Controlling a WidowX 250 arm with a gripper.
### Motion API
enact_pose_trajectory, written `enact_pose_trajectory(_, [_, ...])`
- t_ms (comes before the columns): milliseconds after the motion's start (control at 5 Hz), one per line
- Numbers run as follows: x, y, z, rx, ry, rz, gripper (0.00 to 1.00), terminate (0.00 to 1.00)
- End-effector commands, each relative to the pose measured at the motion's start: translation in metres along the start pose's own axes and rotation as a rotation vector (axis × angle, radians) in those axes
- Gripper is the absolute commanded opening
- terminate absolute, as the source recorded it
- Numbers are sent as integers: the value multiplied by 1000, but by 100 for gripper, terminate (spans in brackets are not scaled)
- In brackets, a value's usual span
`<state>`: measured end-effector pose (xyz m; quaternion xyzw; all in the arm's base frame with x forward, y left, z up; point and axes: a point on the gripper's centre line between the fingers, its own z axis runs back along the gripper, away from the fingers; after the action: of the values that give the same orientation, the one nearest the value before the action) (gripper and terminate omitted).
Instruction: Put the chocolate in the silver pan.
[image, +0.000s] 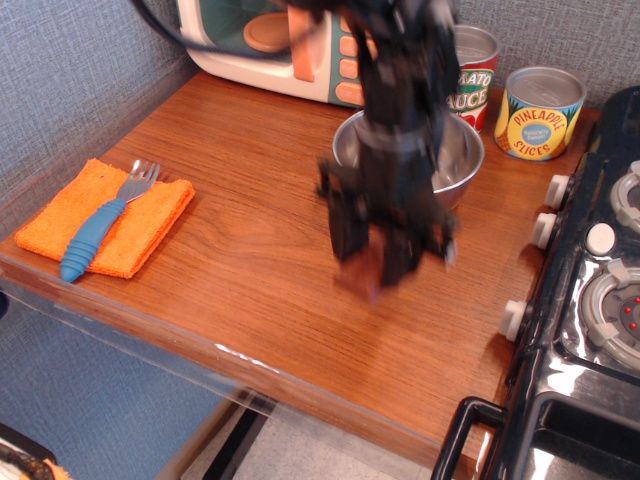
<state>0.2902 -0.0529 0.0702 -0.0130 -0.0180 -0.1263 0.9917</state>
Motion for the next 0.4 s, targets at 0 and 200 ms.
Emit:
enact_pose_trajectory(0, [55,38,42,-9,-133,66,0,0])
enact_pose_trajectory(200, [79,40,32,7,-113,83,0,0])
